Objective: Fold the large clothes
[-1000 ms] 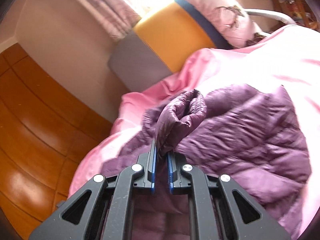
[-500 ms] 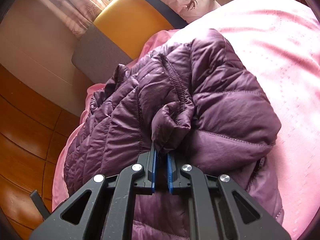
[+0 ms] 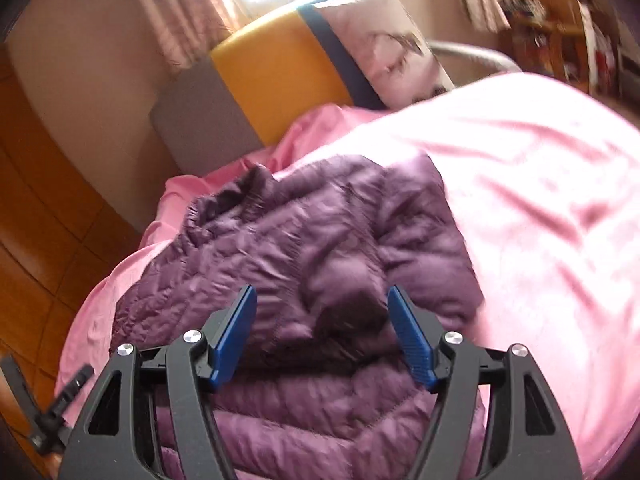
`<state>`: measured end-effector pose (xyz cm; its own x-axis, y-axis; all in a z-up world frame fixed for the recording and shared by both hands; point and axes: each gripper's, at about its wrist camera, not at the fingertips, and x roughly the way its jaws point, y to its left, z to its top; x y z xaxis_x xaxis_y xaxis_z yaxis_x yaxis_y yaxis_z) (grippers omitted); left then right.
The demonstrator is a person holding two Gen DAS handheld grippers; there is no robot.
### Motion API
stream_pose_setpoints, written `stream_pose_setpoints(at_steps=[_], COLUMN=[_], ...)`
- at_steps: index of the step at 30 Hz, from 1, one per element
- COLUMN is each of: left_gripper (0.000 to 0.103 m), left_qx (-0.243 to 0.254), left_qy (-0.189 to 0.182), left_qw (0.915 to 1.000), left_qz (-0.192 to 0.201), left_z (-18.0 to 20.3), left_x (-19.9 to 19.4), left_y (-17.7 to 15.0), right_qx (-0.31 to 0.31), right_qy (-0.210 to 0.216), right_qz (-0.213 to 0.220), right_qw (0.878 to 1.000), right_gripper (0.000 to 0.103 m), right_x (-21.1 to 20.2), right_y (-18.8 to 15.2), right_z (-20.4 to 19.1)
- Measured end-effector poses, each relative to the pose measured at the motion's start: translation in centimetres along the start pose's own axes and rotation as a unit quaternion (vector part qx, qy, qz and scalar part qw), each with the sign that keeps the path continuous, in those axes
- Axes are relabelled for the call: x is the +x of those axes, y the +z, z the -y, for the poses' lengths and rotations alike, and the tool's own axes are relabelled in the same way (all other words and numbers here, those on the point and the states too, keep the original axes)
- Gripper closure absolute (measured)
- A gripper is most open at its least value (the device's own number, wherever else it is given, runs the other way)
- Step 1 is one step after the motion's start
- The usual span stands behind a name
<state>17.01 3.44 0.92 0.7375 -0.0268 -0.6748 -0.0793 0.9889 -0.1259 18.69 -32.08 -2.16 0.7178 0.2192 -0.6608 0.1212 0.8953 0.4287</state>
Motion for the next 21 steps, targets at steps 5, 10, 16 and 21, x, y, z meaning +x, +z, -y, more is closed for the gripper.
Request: stream_pose_setpoints(at_steps=[5,10,16,21], left_gripper=[0.028,0.028,0.028,0.028], left_qx=[0.03,0.068,0.08,0.085], left_qy=[-0.004,-0.012,-0.019,-0.022], left_qw=[0.9995,0.9973,0.9965,0.9961], left_qz=[0.012,0.023,0.014,0.005], left_z=[3.1,5.7,6.6,6.9], left_x=[1.2,1.8,3.6,4.9], left_y=[2.3,2.8,2.9,3.0], right_qx=[-0.067,-0.079,-0.08,-0.082], right_qy=[-0.02,-0.036,-0.049,-0.057], right_qz=[-0.012,-0.024,-0.03,-0.039], right_qw=[0.998,0.996,0.995,0.994], right_gripper=[0.03,0.027,0.026,0.026], right_x=[3.0,5.8,7.4,8.5], right_y=[0.6,1.4,1.8,2.0], right_z=[-3.6,-4.3,-3.4,-2.8])
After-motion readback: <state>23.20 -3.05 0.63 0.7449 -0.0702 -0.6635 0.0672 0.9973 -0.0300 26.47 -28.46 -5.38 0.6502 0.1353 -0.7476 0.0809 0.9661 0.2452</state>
